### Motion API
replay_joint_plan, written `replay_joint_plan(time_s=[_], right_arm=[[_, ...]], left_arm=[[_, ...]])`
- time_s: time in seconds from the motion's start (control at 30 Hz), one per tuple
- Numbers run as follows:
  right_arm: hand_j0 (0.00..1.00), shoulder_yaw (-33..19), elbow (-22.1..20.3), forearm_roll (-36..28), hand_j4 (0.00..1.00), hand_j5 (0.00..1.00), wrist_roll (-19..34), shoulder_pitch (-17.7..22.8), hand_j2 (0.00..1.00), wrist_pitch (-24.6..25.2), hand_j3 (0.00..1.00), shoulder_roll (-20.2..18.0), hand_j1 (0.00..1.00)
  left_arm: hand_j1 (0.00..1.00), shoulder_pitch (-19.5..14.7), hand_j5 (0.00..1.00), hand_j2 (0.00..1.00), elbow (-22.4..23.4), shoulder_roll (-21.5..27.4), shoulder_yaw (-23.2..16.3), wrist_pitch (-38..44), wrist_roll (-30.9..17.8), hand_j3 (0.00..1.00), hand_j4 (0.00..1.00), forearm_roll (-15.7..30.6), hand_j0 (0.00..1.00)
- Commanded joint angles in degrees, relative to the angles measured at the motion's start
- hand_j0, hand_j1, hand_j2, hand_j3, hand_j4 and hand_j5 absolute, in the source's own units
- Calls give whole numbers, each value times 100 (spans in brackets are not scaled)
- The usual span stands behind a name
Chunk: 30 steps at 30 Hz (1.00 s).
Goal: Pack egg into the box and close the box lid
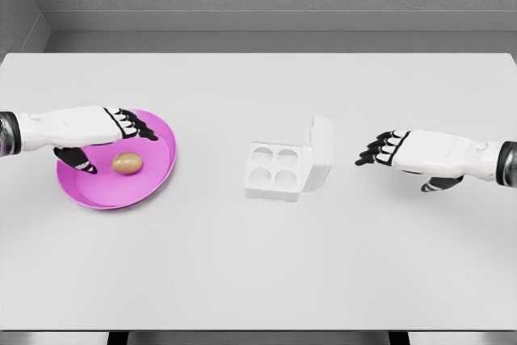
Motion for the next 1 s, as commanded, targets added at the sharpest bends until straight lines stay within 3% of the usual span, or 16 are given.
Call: replay_joint_plan(time_s=[0.0,0.07,0.13,0.27,0.97], right_arm=[[100,8,-59,-29,100,100,-2,0,100,15,100,12,100],[100,8,-77,-29,100,100,-2,-18,100,15,100,12,100],[100,8,-77,-20,100,100,-2,-44,100,15,100,12,100],[100,0,-50,68,100,100,-2,-70,100,15,100,30,100],[100,8,-86,77,100,100,-2,-193,100,15,100,21,100]], left_arm=[[98,-9,98,98,30,-41,-70,11,4,98,98,-68,98],[95,-9,95,95,39,-49,-70,11,4,95,95,-68,95],[87,-9,87,87,65,-93,-87,11,4,87,87,-86,87],[83,-9,83,83,250,-242,-87,11,-5,83,83,-104,83],[83,9,83,83,338,-295,-96,11,-5,83,83,-191,83]])
